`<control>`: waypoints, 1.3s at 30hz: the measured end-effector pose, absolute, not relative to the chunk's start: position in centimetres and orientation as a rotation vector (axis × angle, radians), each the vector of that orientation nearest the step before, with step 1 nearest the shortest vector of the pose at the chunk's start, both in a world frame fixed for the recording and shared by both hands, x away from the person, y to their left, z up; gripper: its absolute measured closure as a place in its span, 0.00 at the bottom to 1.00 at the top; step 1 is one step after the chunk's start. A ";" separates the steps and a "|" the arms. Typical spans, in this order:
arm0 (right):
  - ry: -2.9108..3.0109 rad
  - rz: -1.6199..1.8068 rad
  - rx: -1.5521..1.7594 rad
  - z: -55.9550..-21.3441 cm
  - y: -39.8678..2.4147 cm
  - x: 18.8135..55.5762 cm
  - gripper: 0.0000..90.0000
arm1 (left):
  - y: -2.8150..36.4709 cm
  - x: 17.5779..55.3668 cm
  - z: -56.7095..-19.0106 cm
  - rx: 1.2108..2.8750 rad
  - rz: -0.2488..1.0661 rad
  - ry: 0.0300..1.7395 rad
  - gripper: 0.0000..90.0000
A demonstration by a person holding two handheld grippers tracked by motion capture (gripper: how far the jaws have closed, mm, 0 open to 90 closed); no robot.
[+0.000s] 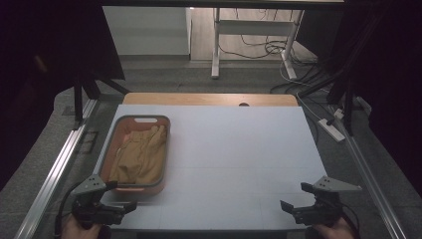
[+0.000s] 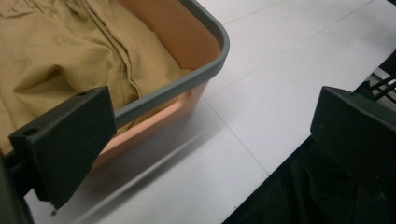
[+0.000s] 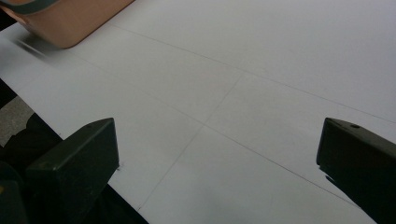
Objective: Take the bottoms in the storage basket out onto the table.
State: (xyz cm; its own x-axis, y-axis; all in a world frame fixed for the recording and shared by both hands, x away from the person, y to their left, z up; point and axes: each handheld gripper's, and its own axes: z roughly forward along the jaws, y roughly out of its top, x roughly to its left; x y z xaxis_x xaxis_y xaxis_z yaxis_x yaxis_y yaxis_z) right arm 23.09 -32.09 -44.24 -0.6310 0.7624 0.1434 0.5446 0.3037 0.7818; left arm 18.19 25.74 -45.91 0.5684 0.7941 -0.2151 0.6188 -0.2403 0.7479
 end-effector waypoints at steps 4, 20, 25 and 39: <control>2.321 1.236 1.194 -44.3 -32.1 23.1 0.00 | 25.7 18.2 -45.8 1.954 0.271 1.124 0.00; 2.336 1.221 1.188 -44.3 -32.0 23.2 0.01 | 26.0 18.6 -45.2 1.947 0.259 1.061 0.00; 2.341 1.212 1.185 -44.3 -31.9 23.2 0.01 | 26.1 18.9 -45.0 1.945 0.237 1.040 0.00; 2.336 1.213 1.192 -44.3 -31.9 23.2 0.01 | 25.8 20.2 -44.9 1.958 0.255 1.003 0.00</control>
